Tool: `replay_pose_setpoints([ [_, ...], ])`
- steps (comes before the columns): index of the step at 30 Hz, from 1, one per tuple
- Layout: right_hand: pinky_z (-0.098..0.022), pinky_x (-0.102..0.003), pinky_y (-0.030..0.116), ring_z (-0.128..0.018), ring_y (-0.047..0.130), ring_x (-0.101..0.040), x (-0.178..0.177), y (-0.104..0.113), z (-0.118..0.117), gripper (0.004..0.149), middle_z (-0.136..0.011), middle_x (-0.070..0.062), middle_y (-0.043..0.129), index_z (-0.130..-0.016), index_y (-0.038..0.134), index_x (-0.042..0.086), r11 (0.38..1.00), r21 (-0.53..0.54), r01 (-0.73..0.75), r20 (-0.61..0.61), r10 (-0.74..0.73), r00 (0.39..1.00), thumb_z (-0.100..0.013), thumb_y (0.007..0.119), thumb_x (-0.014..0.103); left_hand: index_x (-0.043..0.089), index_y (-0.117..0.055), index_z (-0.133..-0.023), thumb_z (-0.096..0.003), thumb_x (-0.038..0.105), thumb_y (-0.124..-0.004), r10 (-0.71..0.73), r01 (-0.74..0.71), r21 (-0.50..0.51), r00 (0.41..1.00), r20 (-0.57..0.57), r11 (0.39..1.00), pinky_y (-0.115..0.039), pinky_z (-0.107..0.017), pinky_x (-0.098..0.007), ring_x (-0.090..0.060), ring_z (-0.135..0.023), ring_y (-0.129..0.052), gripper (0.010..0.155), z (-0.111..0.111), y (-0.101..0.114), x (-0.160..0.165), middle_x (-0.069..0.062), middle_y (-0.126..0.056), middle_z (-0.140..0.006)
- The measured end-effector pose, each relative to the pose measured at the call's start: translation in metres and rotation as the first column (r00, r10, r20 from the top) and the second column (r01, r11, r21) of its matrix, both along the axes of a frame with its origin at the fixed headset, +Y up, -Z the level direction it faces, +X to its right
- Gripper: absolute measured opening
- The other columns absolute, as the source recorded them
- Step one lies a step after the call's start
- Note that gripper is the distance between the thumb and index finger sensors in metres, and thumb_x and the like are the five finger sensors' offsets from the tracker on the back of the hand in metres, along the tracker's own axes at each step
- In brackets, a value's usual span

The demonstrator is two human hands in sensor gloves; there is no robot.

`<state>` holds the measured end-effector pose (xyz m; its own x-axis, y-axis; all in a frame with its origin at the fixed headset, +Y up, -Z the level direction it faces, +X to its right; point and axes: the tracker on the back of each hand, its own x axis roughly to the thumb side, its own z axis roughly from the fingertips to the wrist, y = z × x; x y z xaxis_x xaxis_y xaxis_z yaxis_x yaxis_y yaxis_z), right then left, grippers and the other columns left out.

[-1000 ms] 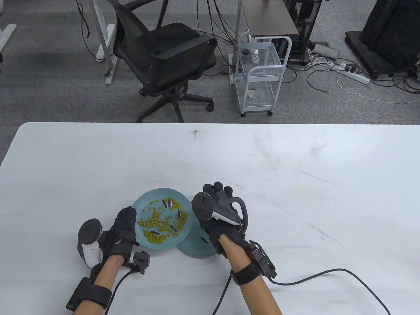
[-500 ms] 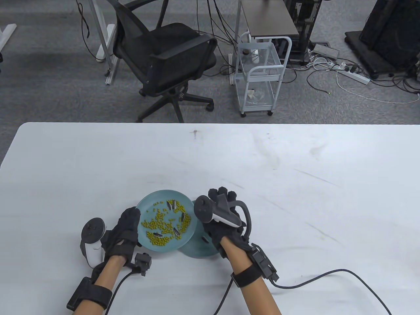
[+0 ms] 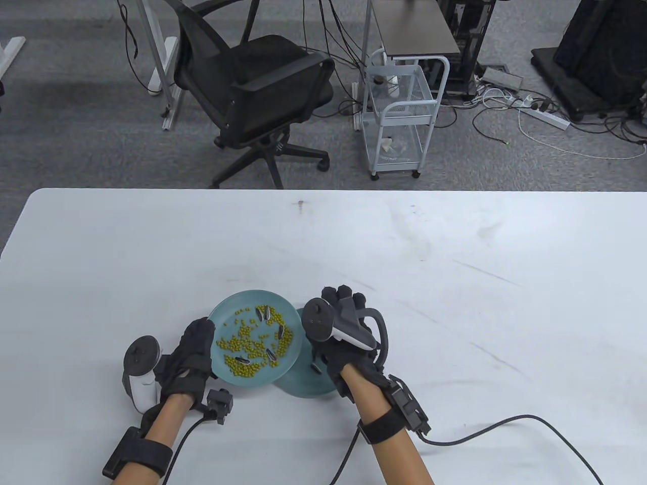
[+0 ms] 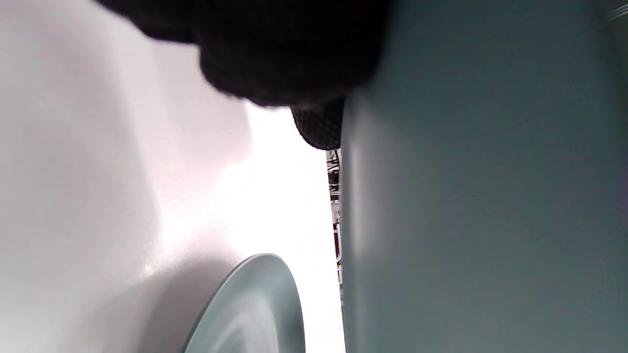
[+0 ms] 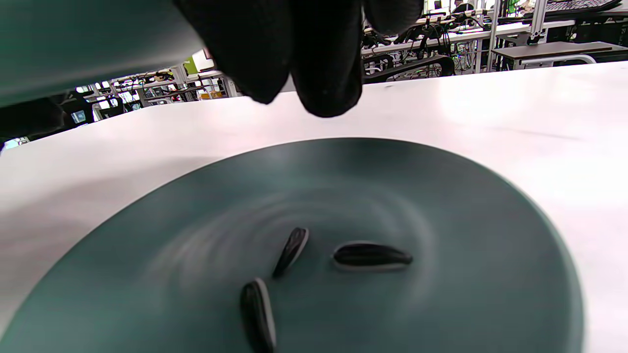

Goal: Pick sunflower seeds with hand pinch into plate

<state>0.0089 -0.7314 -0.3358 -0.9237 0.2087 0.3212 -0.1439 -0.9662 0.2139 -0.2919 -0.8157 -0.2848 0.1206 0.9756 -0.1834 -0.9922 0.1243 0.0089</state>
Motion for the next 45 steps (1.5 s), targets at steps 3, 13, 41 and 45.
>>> replay_pose_setpoints([
  [3, -0.066, -0.079, 0.026, -0.1, 0.031, -0.066, 0.0, 0.0, 0.0, 0.037, -0.114, -0.034, 0.042, -0.08, 0.089, -0.001, 1.0, -0.004, -0.001, 0.001, 0.001, 1.0, -0.056, 0.087, 0.027, 0.018, -0.057, -0.097, -0.063, 0.047, -0.059, 0.0, 0.0, -0.001, 1.0, 0.0, 1.0, -0.082, -0.023, -0.032, -0.012, -0.02, -0.096, 0.045, 0.0, 0.0, 0.0, 0.005, -0.091, -0.078],
  [13, -0.066, -0.079, 0.026, -0.1, 0.031, -0.066, 0.004, 0.007, 0.001, 0.037, -0.114, -0.034, 0.041, -0.081, 0.089, -0.001, 0.999, -0.003, 0.035, 0.022, -0.035, 0.999, -0.057, 0.087, 0.027, 0.018, -0.057, -0.097, -0.063, 0.047, -0.059, 0.0, 0.0, -0.002, 1.0, 0.003, 1.0, -0.082, -0.023, -0.032, -0.012, -0.02, -0.096, 0.045, 0.0, 0.001, 0.001, 0.005, -0.091, -0.078],
  [41, -0.065, -0.08, 0.024, -0.099, 0.028, -0.068, -0.074, 0.081, 0.032, 0.041, -0.115, -0.037, 0.037, -0.084, 0.088, -0.004, 0.989, 0.035, 0.14, -0.177, -0.132, 0.975, -0.056, 0.088, 0.026, 0.017, -0.058, -0.097, -0.0628, 0.047, -0.061, -0.008, 0.009, -0.009, 0.999, 0.05, 1.0, -0.082, -0.022, -0.032, -0.013, -0.019, -0.096, 0.045, 0.002, 0.0, 0.012, 0.004, -0.092, -0.077],
  [45, -0.065, -0.08, 0.025, -0.099, 0.027, -0.069, -0.101, 0.078, 0.038, 0.041, -0.114, -0.037, 0.036, -0.083, 0.089, -0.005, 0.989, -0.015, 0.147, -0.237, -0.146, 0.96, -0.056, 0.089, 0.026, 0.017, -0.058, -0.097, -0.0629, 0.047, -0.06, -0.008, 0.009, -0.013, 0.998, 0.061, 1.0, -0.082, -0.022, -0.032, -0.013, -0.019, -0.096, 0.045, 0.001, 0.0, 0.013, 0.004, -0.092, -0.077],
])
